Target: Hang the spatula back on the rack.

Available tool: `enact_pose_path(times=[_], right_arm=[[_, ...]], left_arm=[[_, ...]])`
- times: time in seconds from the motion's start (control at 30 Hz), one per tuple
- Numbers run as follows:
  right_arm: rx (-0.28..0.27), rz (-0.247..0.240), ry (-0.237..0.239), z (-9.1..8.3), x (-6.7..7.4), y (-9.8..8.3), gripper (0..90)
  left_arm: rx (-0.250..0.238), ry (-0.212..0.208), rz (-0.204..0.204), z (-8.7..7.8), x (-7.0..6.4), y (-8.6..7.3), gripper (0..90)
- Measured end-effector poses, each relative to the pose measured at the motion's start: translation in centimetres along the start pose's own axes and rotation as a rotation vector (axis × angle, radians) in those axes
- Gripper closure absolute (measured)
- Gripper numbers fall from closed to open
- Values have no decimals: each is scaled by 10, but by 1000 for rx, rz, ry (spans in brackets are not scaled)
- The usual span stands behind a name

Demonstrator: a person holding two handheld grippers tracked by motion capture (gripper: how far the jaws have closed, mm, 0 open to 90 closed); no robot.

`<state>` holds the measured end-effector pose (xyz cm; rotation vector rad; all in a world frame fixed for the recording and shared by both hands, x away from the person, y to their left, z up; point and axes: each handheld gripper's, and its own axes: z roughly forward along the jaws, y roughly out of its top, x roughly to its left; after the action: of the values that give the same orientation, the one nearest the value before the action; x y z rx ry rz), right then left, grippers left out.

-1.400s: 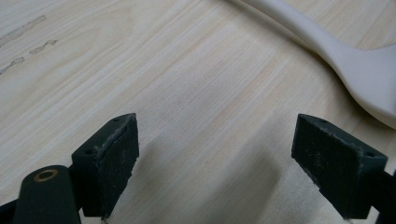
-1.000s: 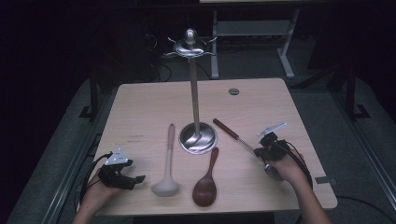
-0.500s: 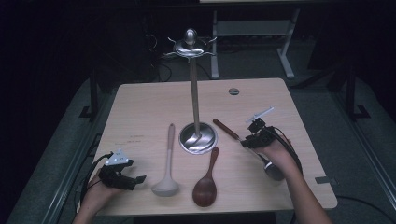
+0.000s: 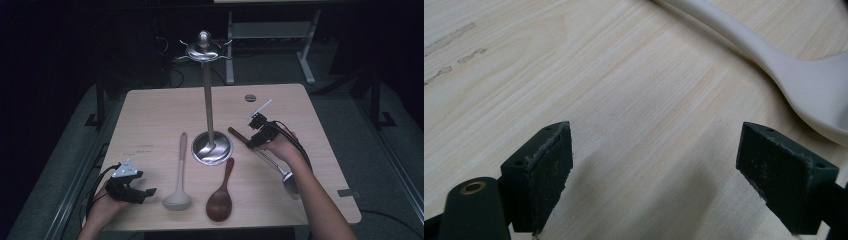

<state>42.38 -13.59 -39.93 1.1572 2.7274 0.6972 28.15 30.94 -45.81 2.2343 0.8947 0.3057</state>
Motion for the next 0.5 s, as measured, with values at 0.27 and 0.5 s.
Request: enact_pose_path(times=[0.27, 0.5], right_arm=[[114, 16, -24, 27, -10, 13, 600], [190, 17, -36, 47, -17, 14, 622]], left_arm=[[3, -2, 5, 0, 0, -1, 147], [3, -6, 0, 1, 0, 0, 148]])
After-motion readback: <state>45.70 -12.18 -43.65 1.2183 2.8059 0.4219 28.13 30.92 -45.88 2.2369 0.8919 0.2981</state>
